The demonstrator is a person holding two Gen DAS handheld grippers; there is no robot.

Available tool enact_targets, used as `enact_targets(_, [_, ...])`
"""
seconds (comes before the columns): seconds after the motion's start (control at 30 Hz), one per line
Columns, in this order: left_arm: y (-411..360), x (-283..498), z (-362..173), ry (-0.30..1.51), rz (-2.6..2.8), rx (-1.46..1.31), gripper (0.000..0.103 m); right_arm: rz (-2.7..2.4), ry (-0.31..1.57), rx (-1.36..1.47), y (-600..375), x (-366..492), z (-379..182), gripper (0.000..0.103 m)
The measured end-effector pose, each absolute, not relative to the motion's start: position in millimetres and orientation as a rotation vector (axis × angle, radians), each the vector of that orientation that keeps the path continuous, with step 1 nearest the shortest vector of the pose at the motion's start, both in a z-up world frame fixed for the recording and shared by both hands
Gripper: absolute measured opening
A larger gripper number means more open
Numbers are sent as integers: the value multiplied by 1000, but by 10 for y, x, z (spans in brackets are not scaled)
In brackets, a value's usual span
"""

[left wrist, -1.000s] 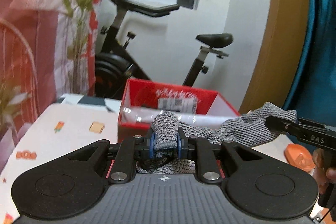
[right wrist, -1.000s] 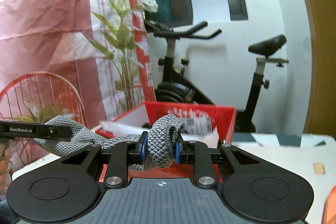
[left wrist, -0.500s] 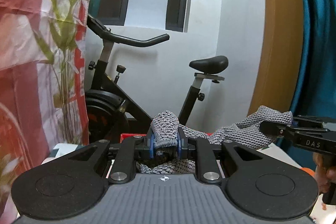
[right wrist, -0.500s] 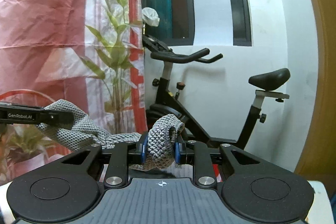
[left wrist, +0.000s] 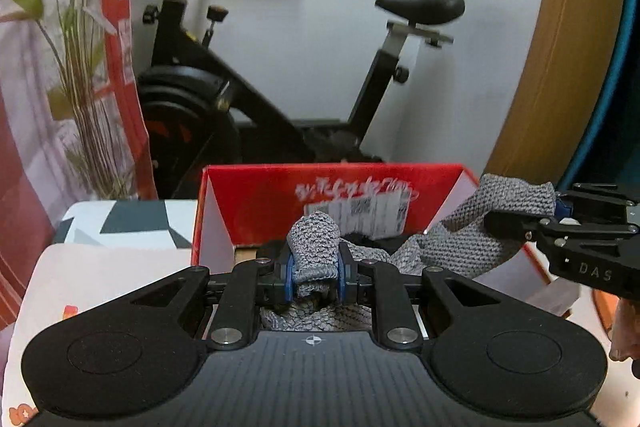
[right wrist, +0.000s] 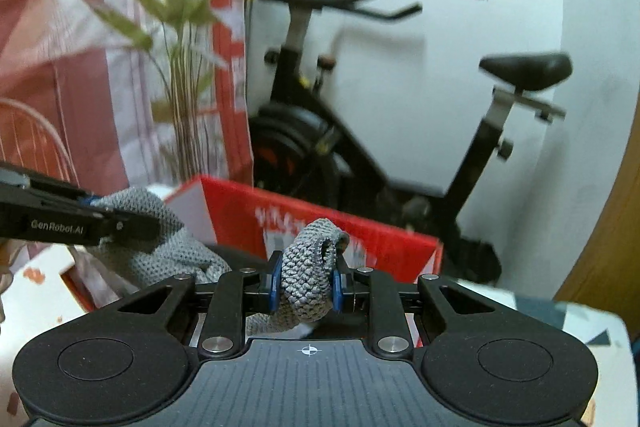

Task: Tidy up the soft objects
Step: 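Lift the grey cloth over the red box and lower it inside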

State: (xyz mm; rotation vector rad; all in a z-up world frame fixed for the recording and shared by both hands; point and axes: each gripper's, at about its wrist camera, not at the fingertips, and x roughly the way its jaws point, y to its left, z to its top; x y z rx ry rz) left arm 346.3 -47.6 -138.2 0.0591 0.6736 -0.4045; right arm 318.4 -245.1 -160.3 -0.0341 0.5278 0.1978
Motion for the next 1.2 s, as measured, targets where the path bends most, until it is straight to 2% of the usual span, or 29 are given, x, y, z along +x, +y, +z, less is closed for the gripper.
enact_targets(0.37, [-569,3666,-1645,781,-462,119,20,192,705,15,-2434,3401,-1980,21])
enact_targets(0.97, [-629,3780,-1815,825,-465,167,22,176,809,37,-2451,3510,-2107,21])
enact_targets(1.1, [-604,3747,-1771,799,-455,174,29,143,816,40,-2501,3491,-2108,24])
enact_targets(1.2, [-596,3699,-1713,778,-452,169,46,127,821,31,-2519,3471,-2101,28])
